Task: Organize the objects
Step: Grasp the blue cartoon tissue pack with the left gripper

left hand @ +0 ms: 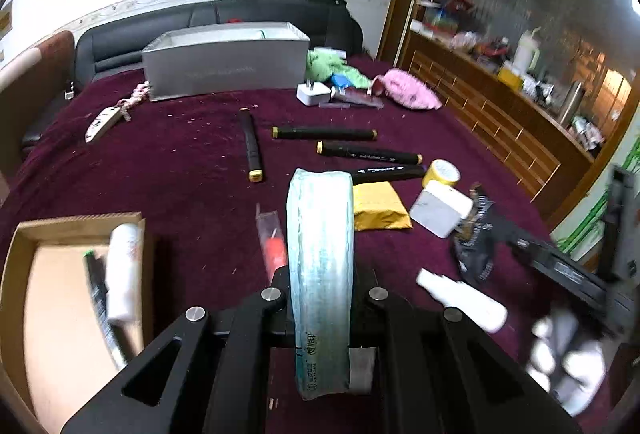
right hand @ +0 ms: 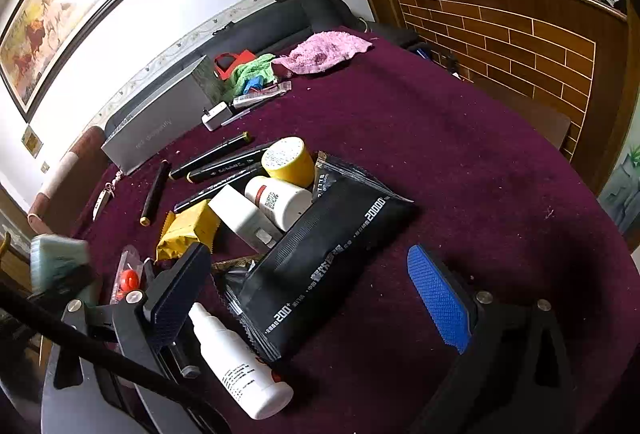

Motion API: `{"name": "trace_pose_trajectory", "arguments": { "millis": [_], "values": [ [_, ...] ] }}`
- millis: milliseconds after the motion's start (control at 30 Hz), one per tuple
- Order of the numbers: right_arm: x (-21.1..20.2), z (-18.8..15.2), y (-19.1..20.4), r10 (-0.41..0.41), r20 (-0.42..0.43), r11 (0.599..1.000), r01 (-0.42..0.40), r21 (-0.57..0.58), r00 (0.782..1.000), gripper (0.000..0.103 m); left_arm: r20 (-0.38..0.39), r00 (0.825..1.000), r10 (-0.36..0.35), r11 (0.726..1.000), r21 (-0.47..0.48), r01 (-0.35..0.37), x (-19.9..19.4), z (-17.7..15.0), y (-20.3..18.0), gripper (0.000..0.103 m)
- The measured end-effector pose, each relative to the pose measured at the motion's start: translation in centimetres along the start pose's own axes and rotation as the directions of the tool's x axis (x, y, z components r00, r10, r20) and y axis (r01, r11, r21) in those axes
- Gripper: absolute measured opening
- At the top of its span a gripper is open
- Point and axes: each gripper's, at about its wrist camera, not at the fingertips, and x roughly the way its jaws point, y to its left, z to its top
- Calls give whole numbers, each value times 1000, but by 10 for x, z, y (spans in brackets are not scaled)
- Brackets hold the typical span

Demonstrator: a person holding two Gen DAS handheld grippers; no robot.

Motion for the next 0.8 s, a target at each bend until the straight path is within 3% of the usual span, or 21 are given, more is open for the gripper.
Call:
{"name": "trace_pose_trajectory", "arguments": {
  "millis": [233, 333, 533, 700, 800],
  "values": [
    [1, -2, 4, -27, 3, 999, 27, -28, 1000, 99, 45, 998, 38, 999, -37, -36, -44, -29, 14, 9],
    [-2, -1, 11, -33, 6, 998, 34, -51, 999, 99, 50, 998, 23, 998, -59, -20, -55, -42, 21, 9],
    [-21, -3, 62, 112, -75, 978, -123, -165, 991, 99, 47, 999, -22, 996, -85, 26, -61, -62, 30, 9],
    [-9, -11, 114, 233, -235, 940, -280, -197, 944, 96, 60, 997, -45, 993, -110, 51, -68, -72, 40, 9],
    [7, -18, 141, 268, -303, 927, -331, -177, 914, 93, 70, 997, -46, 991, -125, 55, -72, -75, 48, 9]
  ]
}}
